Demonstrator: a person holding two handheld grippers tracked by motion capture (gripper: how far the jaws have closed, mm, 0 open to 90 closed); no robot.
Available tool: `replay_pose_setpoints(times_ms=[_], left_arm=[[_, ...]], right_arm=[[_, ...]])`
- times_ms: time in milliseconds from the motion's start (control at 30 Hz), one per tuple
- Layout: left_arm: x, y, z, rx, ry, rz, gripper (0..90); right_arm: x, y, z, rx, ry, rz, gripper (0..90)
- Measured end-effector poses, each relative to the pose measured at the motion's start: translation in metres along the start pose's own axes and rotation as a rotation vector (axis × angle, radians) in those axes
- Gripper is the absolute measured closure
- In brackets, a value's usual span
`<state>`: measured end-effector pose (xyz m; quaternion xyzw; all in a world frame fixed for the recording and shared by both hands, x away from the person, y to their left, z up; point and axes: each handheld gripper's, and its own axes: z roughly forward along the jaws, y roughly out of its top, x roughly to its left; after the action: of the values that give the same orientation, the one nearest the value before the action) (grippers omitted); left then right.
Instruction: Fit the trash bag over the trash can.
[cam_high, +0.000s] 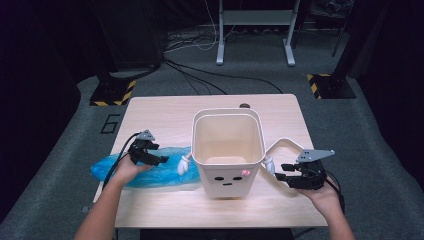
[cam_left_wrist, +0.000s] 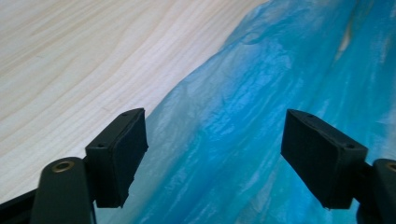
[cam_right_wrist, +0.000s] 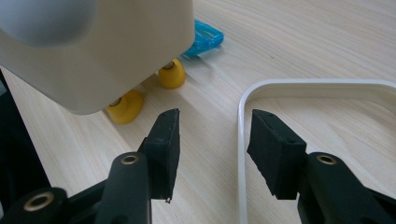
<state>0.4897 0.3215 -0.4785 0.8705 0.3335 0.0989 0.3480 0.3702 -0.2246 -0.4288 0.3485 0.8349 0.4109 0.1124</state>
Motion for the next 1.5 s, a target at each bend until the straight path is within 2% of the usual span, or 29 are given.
replay_pose_setpoints(times_ms=[167,233,300,367,433,567,733,1033,1133,1167,1400,1500], left_arm=[[-0.001,-0.001,0.006,0.012,0.0,0.023,17.6],[-0.003,0.0,0.009,0.023,0.012,0.041,15.4],[-0.004,0.0,0.012,0.035,0.008,0.042,15.1],[-0.005,-0.001,0.016,0.059,0.025,0.058,14.6],[-0.007,-0.002,0.02,0.084,0.024,0.07,14.3],[-0.009,-0.004,0.028,0.135,0.011,0.08,14.5],[-0.011,-0.006,0.034,0.162,-0.028,0.094,14.5],[-0.015,-0.008,0.036,0.16,-0.033,0.102,10.1],[-0.017,-0.008,0.038,0.17,-0.021,0.128,8.2],[-0.018,-0.008,0.038,0.169,-0.02,0.124,7.6],[-0.019,-0.015,0.036,0.108,-0.013,0.11,8.6],[-0.019,-0.015,0.034,0.109,-0.017,0.118,12.6]], right_arm=[[-0.001,-0.001,0.0,-0.003,0.004,0.005,51.9],[-0.001,-0.001,0.0,-0.004,0.005,0.005,51.9],[-0.001,-0.001,0.0,-0.004,0.006,0.005,51.9],[-0.001,0.0,0.0,-0.004,0.007,0.005,52.0],[0.0,-0.001,0.0,-0.003,0.007,0.005,52.0],[-0.001,-0.001,0.001,-0.001,0.009,0.004,52.2],[0.0,-0.001,0.001,0.0,0.011,0.003,52.4],[0.0,-0.001,0.003,0.004,0.016,0.002,52.5],[0.0,-0.001,0.003,0.004,0.016,0.002,52.5],[0.0,-0.002,0.003,0.004,0.017,0.002,52.5],[0.0,-0.002,0.004,0.004,0.013,0.005,52.7],[0.0,-0.002,0.004,0.004,0.011,0.003,52.8]])
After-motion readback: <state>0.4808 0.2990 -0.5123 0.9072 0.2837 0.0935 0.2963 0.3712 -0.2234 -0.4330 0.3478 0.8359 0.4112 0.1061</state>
